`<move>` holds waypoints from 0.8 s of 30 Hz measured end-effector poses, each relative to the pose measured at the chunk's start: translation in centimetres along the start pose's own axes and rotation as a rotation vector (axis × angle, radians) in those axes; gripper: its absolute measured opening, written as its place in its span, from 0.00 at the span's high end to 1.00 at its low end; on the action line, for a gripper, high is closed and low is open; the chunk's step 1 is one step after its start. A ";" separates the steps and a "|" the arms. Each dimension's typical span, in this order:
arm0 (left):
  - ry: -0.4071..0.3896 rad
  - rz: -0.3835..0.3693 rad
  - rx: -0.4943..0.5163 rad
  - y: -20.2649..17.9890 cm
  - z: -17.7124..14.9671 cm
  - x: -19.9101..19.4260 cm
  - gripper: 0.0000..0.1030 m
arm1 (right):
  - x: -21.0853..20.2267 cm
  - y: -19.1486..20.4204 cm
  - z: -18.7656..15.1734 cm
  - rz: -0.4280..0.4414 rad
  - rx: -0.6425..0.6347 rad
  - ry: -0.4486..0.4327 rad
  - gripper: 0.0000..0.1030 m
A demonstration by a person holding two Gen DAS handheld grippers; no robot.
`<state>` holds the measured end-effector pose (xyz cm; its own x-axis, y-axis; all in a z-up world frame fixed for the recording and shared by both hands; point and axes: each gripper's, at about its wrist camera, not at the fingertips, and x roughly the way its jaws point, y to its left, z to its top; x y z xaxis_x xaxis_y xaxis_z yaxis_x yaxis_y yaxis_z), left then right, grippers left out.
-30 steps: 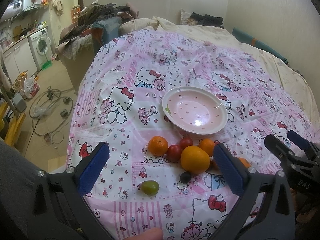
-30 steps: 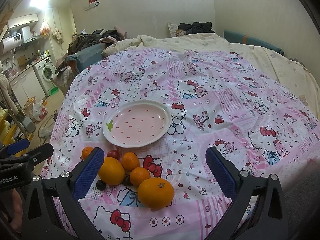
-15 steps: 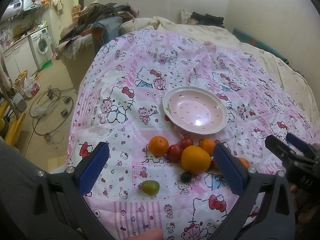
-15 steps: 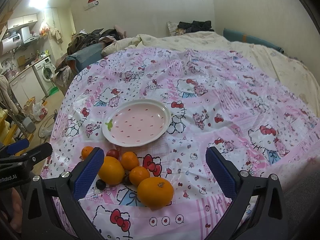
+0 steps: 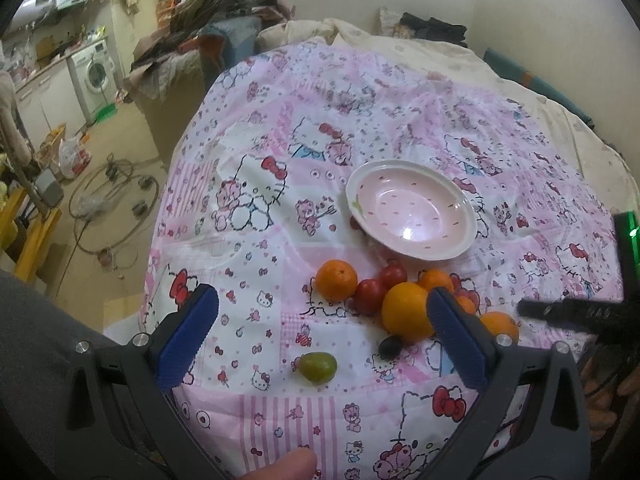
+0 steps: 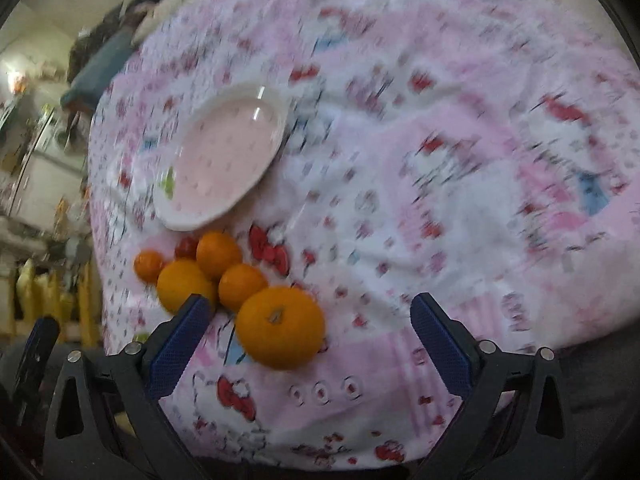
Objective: Organize fruits
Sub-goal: 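Grasp the large orange with the right gripper while the left gripper grasps the dark grape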
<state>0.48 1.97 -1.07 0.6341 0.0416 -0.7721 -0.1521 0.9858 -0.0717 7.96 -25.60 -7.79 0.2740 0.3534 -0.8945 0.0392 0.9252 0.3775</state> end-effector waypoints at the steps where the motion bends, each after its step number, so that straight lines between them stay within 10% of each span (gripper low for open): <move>1: 0.005 0.001 -0.008 0.2 0.0 0.1 0.00 | 0.9 0.4 0.0 0.021 -0.013 0.048 0.07; 17: 0.053 0.021 -0.007 0.5 0.0 1.0 0.00 | 4.9 3.5 -2.1 -0.074 -0.195 0.169 0.40; 24: 0.296 -0.075 0.086 -0.5 -0.1 4.3 0.04 | 1.1 3.0 -1.4 0.003 -0.179 0.031 0.41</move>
<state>3.25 1.66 -4.42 0.3914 -0.0685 -0.9177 -0.0403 0.9950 -0.0914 7.08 -22.23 -7.97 0.2437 0.3582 -0.9013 -0.1340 0.9328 0.3345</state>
